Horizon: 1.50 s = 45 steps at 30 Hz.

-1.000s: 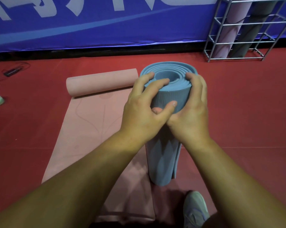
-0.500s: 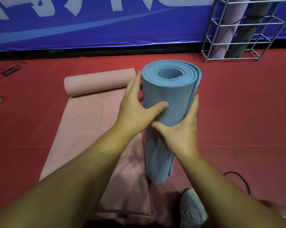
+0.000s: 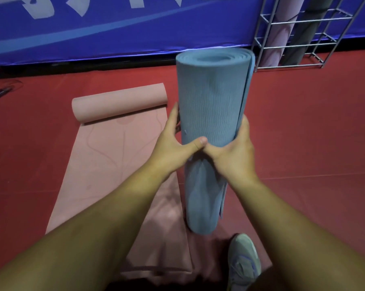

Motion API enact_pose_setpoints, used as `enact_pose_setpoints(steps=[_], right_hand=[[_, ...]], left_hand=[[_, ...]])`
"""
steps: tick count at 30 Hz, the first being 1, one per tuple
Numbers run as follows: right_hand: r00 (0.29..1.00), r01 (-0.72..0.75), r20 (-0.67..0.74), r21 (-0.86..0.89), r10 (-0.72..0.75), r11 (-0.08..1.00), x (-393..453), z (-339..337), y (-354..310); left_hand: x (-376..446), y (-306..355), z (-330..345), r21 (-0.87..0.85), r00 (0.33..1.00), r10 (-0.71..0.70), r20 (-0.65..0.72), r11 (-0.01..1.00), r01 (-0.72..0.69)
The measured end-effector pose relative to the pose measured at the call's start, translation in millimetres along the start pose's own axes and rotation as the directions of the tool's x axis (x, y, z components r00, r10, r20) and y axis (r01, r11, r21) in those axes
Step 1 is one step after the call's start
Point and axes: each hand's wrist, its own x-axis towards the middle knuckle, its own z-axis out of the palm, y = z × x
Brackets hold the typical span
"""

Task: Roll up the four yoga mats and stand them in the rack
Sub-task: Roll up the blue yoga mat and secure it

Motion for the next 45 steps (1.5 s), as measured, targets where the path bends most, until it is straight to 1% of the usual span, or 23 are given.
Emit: enact_pose_setpoints(steps=[2,6,7,10,13,15,18,21,23,25,28,31,33,35,36,37,38,39,40,41,43,44,45], right_hand=[[0.999,-0.011,-0.03,0.043,0.012,0.999,14,-10,-5],[0.99,-0.115,-0.065,0.184,0.128,0.976,37,-17,-1],[0.984,-0.16,-0.049,0.206,0.173,0.965,40,-18,4],[0.948,-0.317,0.05,0.194,0.313,0.928,52,-22,22],[0.876,-0.469,0.161,0.073,0.454,0.88,62,-34,55],[0.822,-0.548,0.216,0.045,0.527,0.835,67,-44,89],[0.741,-0.663,0.222,0.086,0.634,0.744,64,-60,147],[0.665,-0.745,0.209,0.116,0.717,0.657,53,-65,209],[0.619,-0.785,0.2,0.132,0.759,0.606,38,-60,250],[0.579,-0.815,0.202,0.156,0.79,0.558,22,-52,283],[0.521,-0.853,0.24,0.172,0.819,0.492,1,-45,322],[0.491,-0.87,0.282,0.21,0.824,0.446,-11,-45,347],[0.494,-0.869,0.327,0.223,0.806,0.442,-12,-51,355],[0.521,-0.852,0.331,0.143,0.787,0.504,-10,-61,360],[0.571,-0.812,0.258,0.043,0.779,0.582,-10,-67,367],[0.647,-0.739,0.139,-0.13,0.75,0.661,-10,-74,376],[0.724,-0.652,-0.004,-0.331,0.69,0.682,-10,-82,387],[0.786,-0.578,-0.133,-0.502,0.604,0.643,-11,-91,397],[0.793,-0.569,-0.213,-0.593,0.571,0.569,-14,-102,406],[0.738,-0.625,-0.264,-0.616,0.621,0.48,-16,-113,415],[0.585,-0.703,-0.27,-0.64,0.765,0.311,-22,-130,428],[0.565,-0.692,-0.24,-0.66,0.79,0.294,-25,-136,431],[0.577,-0.666,-0.212,-0.681,0.789,0.304,-27,-137,433]], left_hand=[[7,-6,-3,0.003,0.999,-0.013,0.048,1.0,0.013],[-4,-41,4,-0.026,0.954,-0.187,0.235,0.98,0.198],[-7,-49,10,0.001,0.943,-0.213,0.254,0.976,0.22],[-6,-66,27,0.019,0.929,-0.3,0.218,0.953,0.303],[-2,-87,52,0.075,0.897,-0.387,0.212,0.922,0.38],[0,-108,73,0.142,0.867,-0.453,0.207,0.891,0.431],[2,-137,110,0.241,0.814,-0.522,0.253,0.849,0.47],[-4,-173,149,0.317,0.728,-0.613,0.307,0.787,0.529],[-15,-209,167,0.389,0.698,-0.651,0.299,0.751,0.534],[-27,-240,176,0.506,0.648,-0.71,0.276,0.68,0.531],[-39,-248,191,0.646,0.556,-0.793,0.25,0.564,0.514],[-44,-263,214,0.724,0.548,-0.801,0.239,0.523,0.45],[-46,-268,226,0.748,0.546,-0.813,0.201,0.487,0.451],[-50,-269,232,0.766,0.551,-0.819,0.162,0.456,0.453],[-52,-268,232,0.773,0.555,-0.818,0.151,0.447,0.45],[-53,-269,231,0.774,0.558,-0.817,0.144,0.445,0.451],[-53,-270,230,0.773,0.562,-0.815,0.145,0.448,0.45],[-52,-272,229,0.769,0.562,-0.814,0.148,0.452,0.453],[-51,-273,229,0.769,0.56,-0.815,0.148,0.451,0.453],[-52,-273,229,0.774,0.562,-0.814,0.146,0.447,0.447],[-53,-273,230,0.782,0.565,-0.814,0.133,0.437,0.445],[-54,-273,231,0.781,0.567,-0.814,0.128,0.435,0.448],[-54,-273,232,0.778,0.567,-0.814,0.127,0.436,0.452]])
